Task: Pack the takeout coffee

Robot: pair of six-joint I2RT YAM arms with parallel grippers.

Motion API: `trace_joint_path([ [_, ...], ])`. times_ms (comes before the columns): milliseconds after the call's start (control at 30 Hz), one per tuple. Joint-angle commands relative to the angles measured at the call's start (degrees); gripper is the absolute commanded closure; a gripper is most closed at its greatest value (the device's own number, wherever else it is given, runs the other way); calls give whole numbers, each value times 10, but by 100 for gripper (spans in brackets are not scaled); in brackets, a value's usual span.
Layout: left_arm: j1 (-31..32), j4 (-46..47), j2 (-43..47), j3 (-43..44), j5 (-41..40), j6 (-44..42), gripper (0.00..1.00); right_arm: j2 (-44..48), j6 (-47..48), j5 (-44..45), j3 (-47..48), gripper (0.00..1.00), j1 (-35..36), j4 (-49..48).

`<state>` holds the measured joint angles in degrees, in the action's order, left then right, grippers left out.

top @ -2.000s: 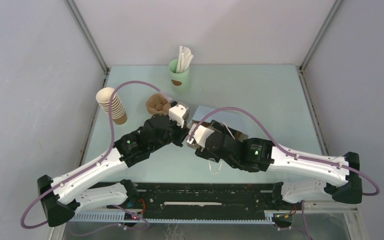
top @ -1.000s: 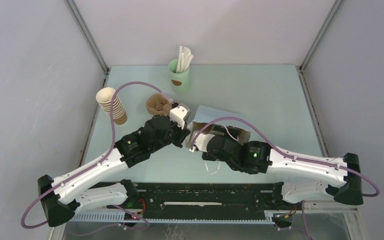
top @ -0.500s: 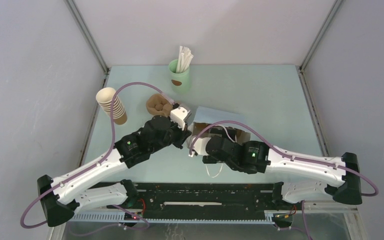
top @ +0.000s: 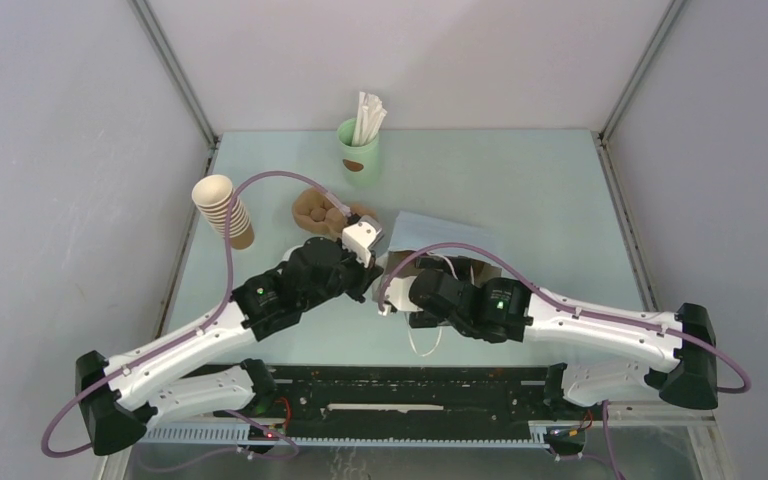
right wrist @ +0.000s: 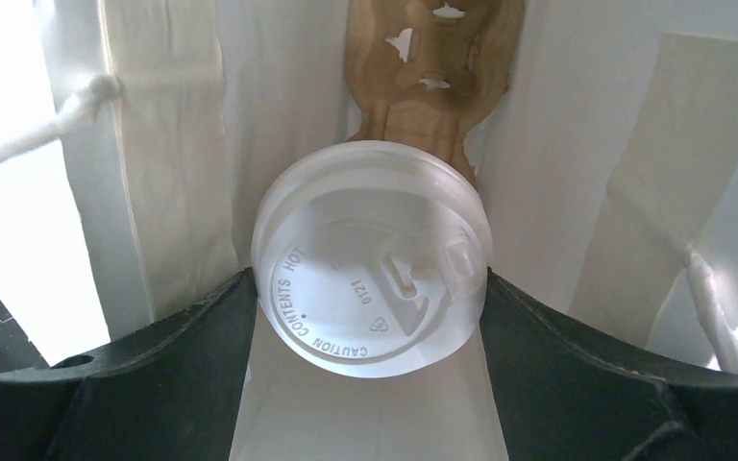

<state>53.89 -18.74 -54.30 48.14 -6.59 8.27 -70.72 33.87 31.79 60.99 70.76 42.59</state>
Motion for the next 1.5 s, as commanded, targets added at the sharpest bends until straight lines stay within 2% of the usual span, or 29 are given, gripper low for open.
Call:
trace_joint_path([
  [0, 3, 26, 16, -18, 10, -19, 100, -2, 24, -8, -6, 26, -6, -10],
  [133, 3, 32, 28, -30, 7, -15, 100, -10, 34, -21, -7, 26, -17, -21],
  [300, 3, 34, 21, -24, 19, -15, 100, -25, 52, -6, 7, 25, 17, -20],
  [433, 3, 37, 15, -24, 24, -15, 100, -34, 64, -7, 28, 25, 16, -22],
  [567, 3, 36, 22, -24, 21, -17, 100, -37, 57, -16, 24, 26, -4, -4],
  [867, 3, 31, 23, -25, 12, -23, 100, -32, 40, 27, 8, 27, -16, 25],
  [1133, 3, 32, 17, -24, 12, -25, 100, -35, 71, 9, 8, 26, -33, 6],
  [1467, 3, 40, 22, -30, 12, -24, 100, -43, 56, 12, -11, 26, -52, -9],
])
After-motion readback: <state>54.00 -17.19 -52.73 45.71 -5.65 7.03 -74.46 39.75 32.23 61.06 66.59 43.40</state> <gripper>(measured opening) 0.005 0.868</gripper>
